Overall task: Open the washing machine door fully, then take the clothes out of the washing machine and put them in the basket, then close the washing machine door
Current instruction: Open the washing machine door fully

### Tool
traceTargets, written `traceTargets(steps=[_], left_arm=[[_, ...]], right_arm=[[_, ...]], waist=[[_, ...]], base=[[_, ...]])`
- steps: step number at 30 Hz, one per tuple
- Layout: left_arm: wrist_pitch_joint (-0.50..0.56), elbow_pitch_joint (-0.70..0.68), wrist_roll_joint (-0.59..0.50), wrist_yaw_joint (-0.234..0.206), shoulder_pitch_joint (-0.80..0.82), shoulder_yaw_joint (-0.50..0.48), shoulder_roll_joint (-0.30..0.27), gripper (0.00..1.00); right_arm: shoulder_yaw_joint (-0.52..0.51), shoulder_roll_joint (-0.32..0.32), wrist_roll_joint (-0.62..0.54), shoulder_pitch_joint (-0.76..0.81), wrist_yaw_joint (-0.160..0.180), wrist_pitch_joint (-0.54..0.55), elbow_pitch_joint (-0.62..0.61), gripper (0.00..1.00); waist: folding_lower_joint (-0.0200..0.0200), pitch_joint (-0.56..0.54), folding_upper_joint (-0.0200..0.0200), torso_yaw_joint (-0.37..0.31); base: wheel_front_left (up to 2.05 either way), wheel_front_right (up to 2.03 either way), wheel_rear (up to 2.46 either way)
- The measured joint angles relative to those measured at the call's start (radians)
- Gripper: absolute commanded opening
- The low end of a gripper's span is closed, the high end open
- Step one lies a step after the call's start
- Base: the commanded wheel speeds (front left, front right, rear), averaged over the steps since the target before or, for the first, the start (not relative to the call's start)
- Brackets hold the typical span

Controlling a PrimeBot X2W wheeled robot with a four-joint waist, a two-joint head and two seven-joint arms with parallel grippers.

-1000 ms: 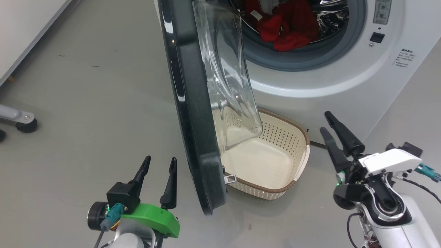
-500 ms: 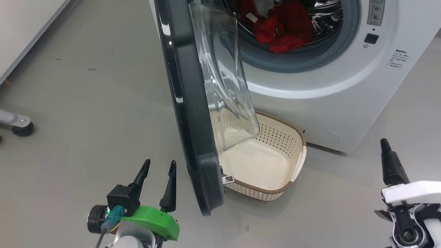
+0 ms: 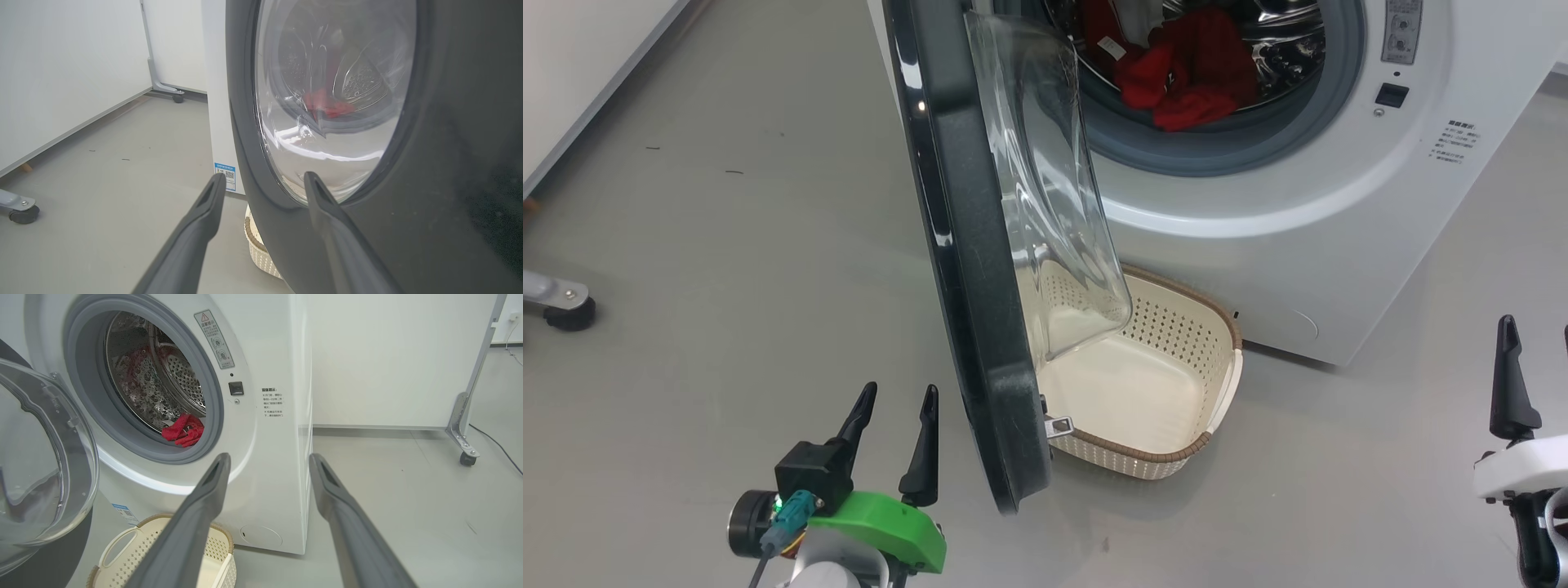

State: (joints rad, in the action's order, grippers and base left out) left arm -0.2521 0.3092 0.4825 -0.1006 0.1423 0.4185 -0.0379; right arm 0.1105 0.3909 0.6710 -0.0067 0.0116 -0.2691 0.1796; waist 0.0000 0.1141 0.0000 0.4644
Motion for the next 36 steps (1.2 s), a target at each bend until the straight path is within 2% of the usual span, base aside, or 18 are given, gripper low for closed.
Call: traceTargets(steps=[4,7,20,36], left_arm=[[0.0,0.0,0.0,0.0,0.0,-0.005,0.0,1.0],[0.0,0.0,0.0,0.0,0.0,-0.009,0.0,1.0],[0.0,-0.001,0.0,-0.002,-0.001,-0.012,0.0,1.0],[0.0,0.002,0.0,-0.003,-0.001,-0.01,0.0,1.0]], right_arm=[[-0.043,0.002,-0.13,0.001,0.054,0.008,-0.065,1.0],[-0.058,-0.01,-0.202,0.003,0.072,0.008,-0.111,1.0],[-0.008,-0.144,-0.304,0.107,0.072,0.008,-0.151,1.0],[0.011,-0.219,-0.356,0.132,0.06,0.008,-0.151,1.0]], waist=[[0.0,-0.001,0.0,-0.002],[0.0,0.0,0.0,-0.005],[0.0,0.01,0.0,-0.013],[0.0,0.008,0.0,-0.014]], base=[[0.0,0.0,0.0],[0.0,0.0,0.0],[0.0,0.0,0.0],[0.0,0.0,0.0]])
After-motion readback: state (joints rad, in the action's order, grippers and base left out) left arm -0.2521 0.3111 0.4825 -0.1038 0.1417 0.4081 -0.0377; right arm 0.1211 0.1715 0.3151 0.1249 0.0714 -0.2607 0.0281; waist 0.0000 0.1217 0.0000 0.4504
